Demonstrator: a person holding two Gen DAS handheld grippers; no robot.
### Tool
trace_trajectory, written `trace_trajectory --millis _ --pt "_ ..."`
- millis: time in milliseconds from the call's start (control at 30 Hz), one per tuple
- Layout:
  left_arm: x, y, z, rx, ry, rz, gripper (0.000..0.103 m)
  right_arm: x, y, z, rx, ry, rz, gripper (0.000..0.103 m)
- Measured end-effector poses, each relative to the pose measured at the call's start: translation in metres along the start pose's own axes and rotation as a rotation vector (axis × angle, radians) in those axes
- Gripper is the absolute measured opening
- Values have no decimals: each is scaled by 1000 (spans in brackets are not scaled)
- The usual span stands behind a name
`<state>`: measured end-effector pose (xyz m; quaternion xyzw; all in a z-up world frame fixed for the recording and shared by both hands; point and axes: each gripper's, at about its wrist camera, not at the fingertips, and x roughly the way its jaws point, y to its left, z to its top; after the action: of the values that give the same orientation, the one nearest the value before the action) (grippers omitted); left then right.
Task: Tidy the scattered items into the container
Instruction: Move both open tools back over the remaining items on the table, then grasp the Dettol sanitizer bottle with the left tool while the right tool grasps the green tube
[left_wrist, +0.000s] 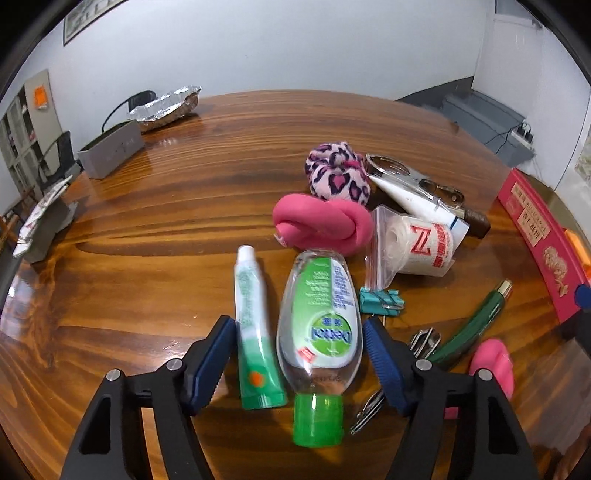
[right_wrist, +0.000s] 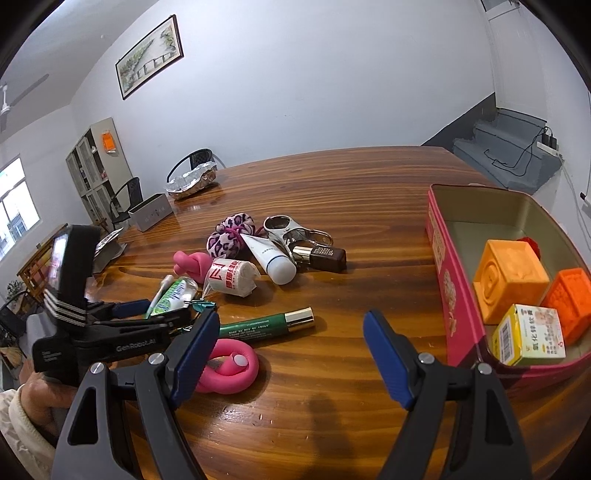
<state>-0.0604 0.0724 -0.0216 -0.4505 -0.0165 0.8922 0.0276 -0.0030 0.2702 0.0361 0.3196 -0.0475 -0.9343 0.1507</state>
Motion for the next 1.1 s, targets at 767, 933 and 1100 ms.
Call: trace_trajectory --millis 767,933,1100 --pt "-39 35 5 -142 -135 -44 41 16 0 -2 35 72 81 83" --pt "-40 37 3 -152 -128 -47 41 34 0 -1 131 155 234 83" --pt "-42 46 0 -175 -132 -55 41 60 1 3 197 238 218 83"
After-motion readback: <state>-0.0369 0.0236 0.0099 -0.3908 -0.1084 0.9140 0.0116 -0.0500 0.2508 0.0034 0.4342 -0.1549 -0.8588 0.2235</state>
